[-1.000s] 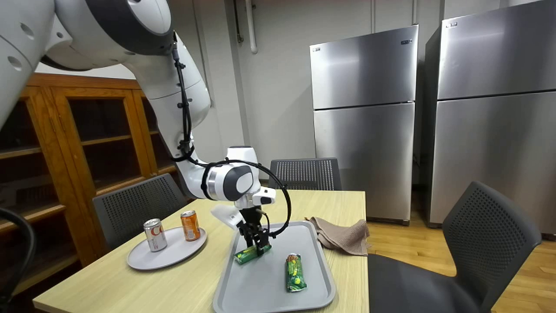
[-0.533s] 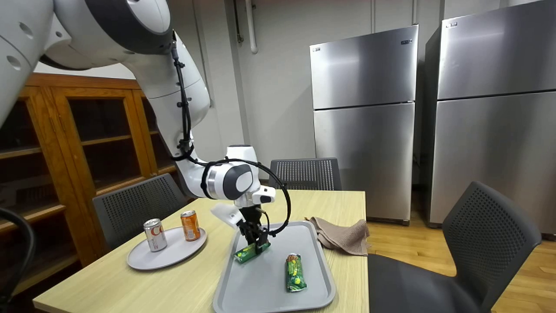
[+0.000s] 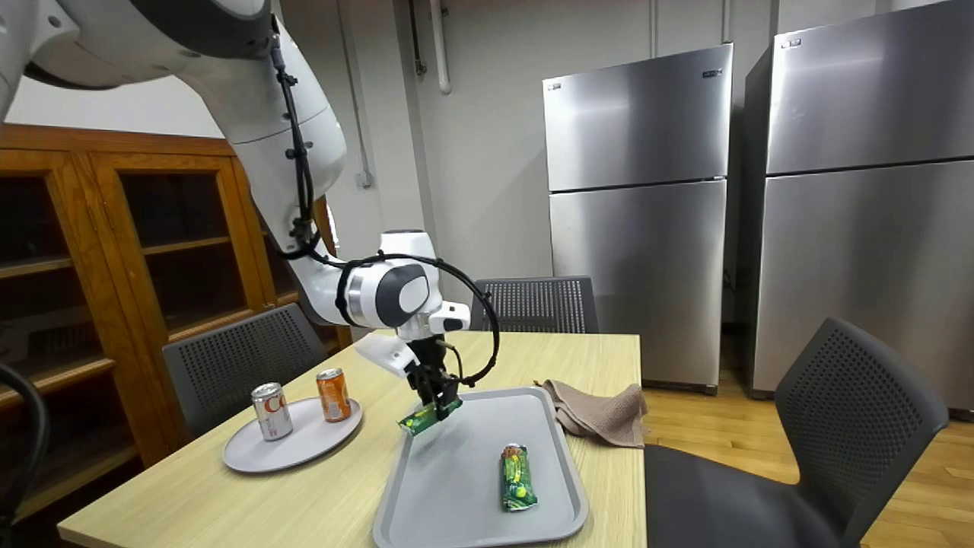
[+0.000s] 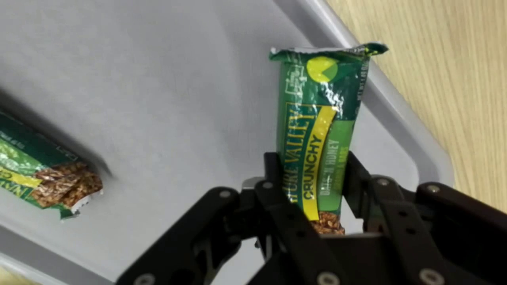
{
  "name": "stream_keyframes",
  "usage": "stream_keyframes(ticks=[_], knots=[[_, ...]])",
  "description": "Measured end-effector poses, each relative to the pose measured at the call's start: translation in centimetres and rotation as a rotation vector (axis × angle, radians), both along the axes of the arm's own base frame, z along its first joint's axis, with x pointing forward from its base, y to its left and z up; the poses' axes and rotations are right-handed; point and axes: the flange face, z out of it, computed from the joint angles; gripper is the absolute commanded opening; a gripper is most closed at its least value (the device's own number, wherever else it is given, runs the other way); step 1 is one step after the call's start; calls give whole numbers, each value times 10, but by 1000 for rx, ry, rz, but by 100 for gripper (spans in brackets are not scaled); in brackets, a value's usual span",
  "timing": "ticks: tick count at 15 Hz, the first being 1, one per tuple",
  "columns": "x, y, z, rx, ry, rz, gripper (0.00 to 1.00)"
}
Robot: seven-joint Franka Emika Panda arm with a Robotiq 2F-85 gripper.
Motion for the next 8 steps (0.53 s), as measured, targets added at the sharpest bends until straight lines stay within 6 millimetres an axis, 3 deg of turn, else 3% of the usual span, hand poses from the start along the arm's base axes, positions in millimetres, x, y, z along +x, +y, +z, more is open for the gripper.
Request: stream_keyframes(ticks=[8], knots=[[-44,47,31,-27,7,207,16]])
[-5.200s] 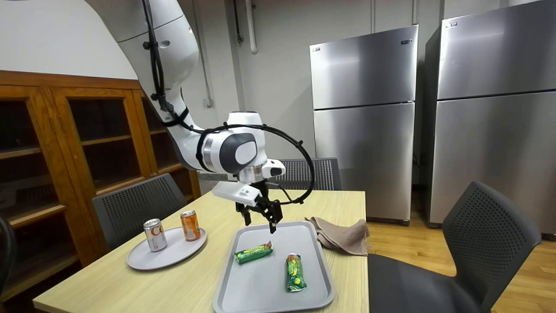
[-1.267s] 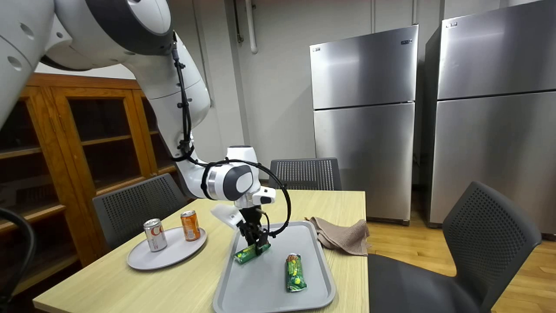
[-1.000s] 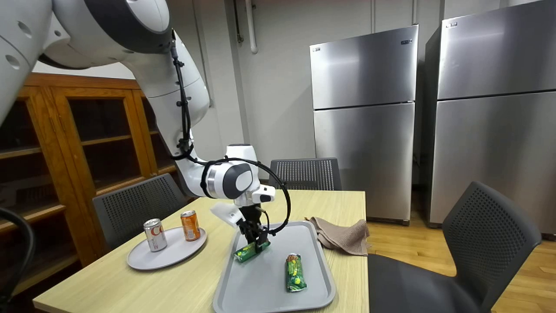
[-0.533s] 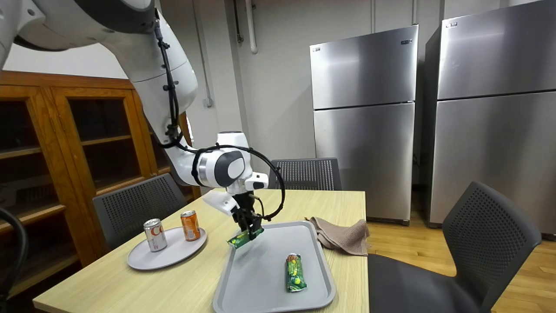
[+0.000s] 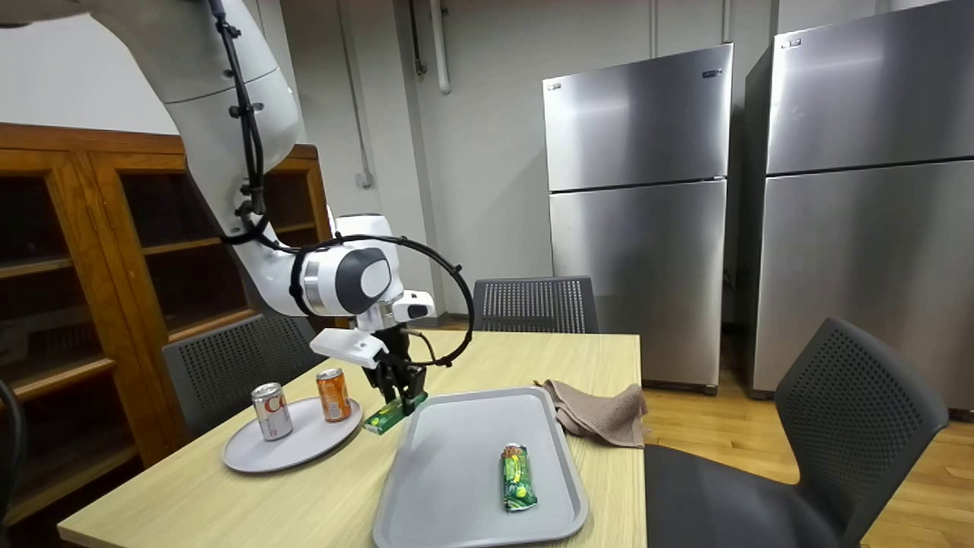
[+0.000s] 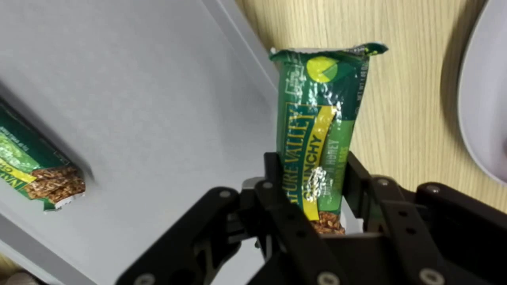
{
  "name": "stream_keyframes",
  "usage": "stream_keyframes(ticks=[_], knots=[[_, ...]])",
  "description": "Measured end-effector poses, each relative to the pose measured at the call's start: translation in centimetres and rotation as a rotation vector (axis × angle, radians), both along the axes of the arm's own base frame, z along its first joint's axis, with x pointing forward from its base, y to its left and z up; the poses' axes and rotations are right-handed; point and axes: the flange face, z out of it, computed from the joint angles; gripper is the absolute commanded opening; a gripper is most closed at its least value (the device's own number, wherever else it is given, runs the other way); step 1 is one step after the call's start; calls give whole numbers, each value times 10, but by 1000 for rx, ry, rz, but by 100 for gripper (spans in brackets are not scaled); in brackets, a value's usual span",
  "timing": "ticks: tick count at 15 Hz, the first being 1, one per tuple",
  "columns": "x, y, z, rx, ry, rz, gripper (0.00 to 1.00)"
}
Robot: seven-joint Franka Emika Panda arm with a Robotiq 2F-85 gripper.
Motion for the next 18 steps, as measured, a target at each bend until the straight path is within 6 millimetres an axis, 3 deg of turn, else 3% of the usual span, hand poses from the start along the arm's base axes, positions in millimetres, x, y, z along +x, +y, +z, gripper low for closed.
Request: stream_keyframes(ticks=[10,18], knots=[[-75,66,-5,-39,71,267,16],[-106,94,-22,-42,125,376,16]])
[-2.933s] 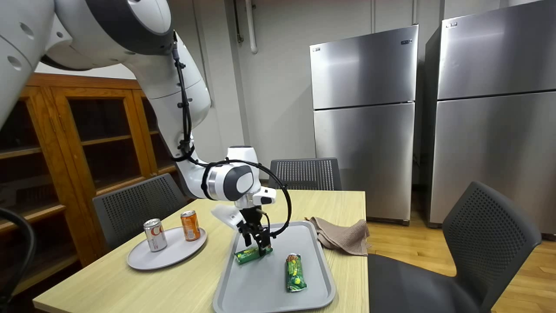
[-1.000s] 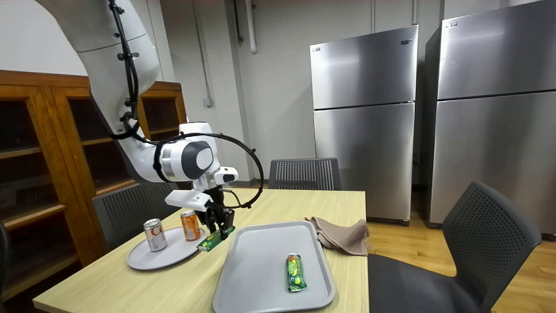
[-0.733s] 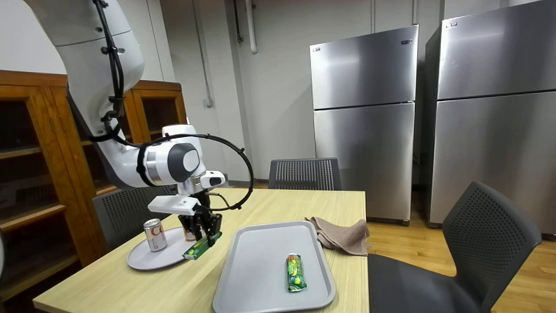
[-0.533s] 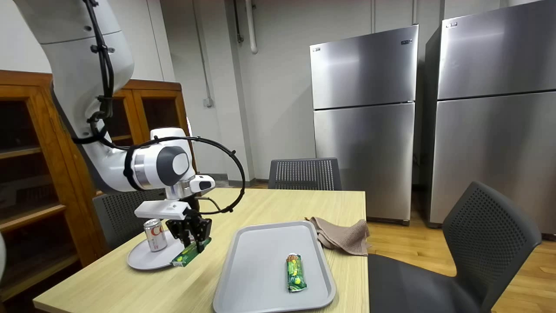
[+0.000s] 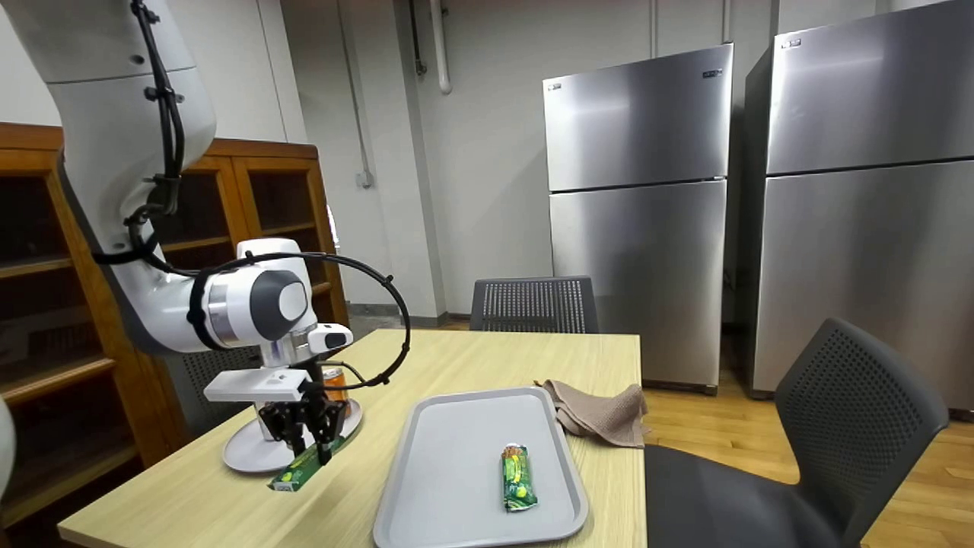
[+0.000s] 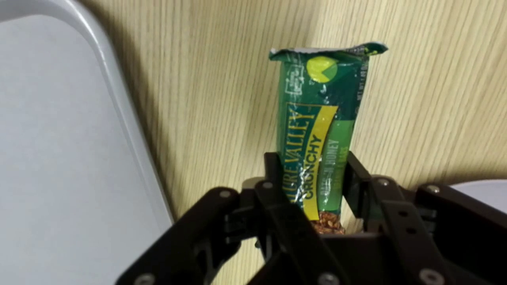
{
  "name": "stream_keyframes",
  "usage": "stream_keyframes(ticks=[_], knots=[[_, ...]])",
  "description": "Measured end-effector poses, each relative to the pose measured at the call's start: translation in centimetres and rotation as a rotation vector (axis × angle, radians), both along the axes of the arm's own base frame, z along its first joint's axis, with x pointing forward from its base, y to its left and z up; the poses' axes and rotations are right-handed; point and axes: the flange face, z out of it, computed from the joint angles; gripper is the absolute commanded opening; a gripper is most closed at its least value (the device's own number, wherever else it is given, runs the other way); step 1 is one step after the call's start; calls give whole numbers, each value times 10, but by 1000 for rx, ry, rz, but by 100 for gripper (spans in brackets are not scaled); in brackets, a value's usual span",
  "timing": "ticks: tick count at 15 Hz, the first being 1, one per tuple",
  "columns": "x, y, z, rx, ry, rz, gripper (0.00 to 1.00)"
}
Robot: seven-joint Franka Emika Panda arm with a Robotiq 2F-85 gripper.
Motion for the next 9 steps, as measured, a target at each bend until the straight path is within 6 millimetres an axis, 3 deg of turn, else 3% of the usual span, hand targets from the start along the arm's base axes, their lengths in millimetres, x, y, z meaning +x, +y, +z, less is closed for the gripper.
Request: stream_keyframes(ticks=[9], knots=[[-11,8,-30,-34,54,77,16]])
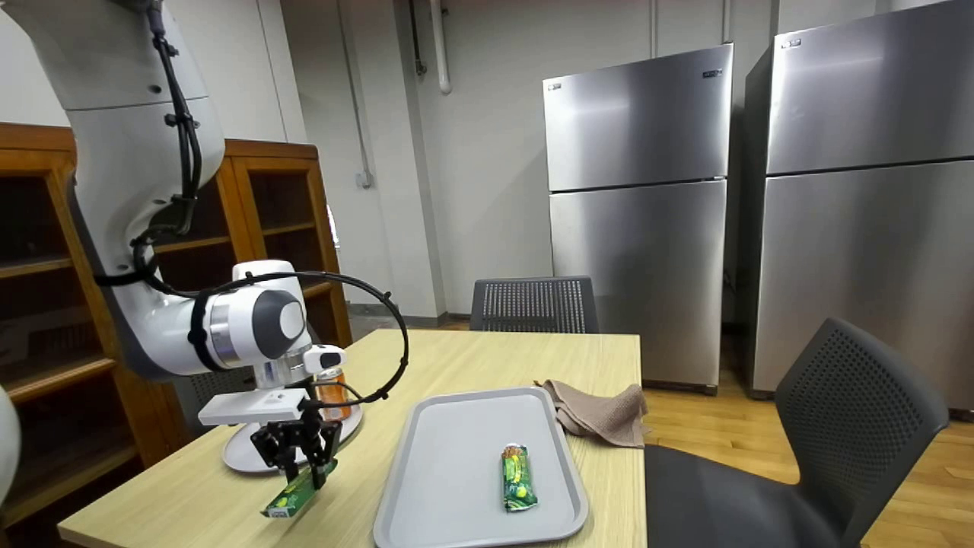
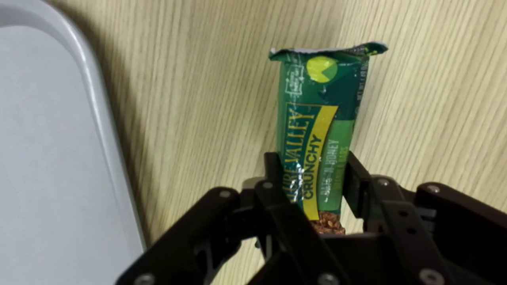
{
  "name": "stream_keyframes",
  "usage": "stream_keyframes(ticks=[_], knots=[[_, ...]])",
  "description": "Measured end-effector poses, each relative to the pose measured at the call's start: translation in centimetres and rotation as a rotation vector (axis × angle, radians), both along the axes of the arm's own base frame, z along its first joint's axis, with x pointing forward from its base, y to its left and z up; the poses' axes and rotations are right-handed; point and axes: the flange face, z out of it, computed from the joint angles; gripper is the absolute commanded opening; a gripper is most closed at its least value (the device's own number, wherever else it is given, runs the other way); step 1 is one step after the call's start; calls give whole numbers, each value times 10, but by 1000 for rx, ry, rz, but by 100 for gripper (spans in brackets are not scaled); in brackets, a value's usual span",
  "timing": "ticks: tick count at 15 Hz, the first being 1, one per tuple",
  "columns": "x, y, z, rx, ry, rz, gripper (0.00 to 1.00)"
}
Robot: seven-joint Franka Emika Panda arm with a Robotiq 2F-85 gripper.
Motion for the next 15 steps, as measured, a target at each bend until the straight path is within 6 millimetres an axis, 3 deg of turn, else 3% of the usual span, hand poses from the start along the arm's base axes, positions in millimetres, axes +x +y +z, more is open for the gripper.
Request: stream_keyframes(ticks=[1,2,4,7,8,15], knots=[[0,1,-2,-1,3,2,16],[1,1,-4,-3,6,5,66],[2,3,-7,-5,7,9,72],[6,3,-6,-5,1,7,95],[7,3,-5,-4,-3,5,100],[25,-19,15,11,-44,-59,100]])
